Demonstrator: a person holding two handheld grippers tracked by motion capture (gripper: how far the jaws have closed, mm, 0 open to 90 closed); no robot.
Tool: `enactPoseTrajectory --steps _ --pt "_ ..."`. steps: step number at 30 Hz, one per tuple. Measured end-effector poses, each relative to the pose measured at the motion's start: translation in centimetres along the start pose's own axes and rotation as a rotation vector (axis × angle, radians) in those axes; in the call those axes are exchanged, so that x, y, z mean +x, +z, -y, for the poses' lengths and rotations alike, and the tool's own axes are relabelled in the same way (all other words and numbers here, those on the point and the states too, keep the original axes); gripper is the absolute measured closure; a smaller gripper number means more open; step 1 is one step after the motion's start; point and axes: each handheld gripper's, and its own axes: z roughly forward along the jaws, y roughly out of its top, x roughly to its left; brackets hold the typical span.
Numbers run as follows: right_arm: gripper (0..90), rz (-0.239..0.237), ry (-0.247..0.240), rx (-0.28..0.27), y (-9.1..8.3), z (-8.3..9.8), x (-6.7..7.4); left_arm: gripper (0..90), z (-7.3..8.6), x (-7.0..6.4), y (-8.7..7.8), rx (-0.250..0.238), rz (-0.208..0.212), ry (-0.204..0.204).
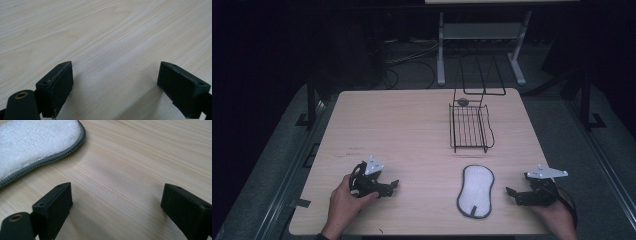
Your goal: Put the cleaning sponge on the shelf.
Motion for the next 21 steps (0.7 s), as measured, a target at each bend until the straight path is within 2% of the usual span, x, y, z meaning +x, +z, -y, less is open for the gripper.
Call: enactPoseTrajectory --steps 7,10,11,16,17,18,19,20,21 --pt "14.7 -0.005 -0.003 0.001 -0.3 0.0 -0.1 12.4 0.0 0.0 0.0 0.001 0.0 0.001" --pt "24.3 -0.03 -0.008 -0.001 -0.8 -0.2 0.1 12.4 0.0 0.0 0.0 0.0 0.0 0.0" --pt "24.3 -0.03 -0.008 -0.001 -0.8 -0.2 0.1 12.4 0.0 0.0 0.0 0.0 0.0 0.0" --pt "54.4 -0.108 -0.036 -0.034 -1.6 -0.7 1.1 12.5 0.0 0.0 0.0 0.001 0.0 0.001" --pt "66.7 -0.16 -0.034 -0.039 -1.8 -0.9 1.4 12.4 0.0 0.0 0.0 0.001 0.0 0.0" --pt "72.3 -0.177 -0.045 -0.044 -1.9 -1.0 1.6 12.4 0.0 0.0 0.0 0.001 0.0 0.001" --pt "72.3 -0.177 -0.045 -0.044 -1.9 -1.0 1.6 12.4 0.0 0.0 0.0 0.001 0.0 0.001" --pt "77.6 -0.199 -0.058 -0.048 -2.0 -1.1 1.9 12.4 0.0 0.0 0.0 0.0 0.0 0.0" --pt "87.0 -0.227 -0.071 -0.053 -2.1 -1.3 2.4 12.4 0.0 0.0 0.0 0.001 0.0 0.001"
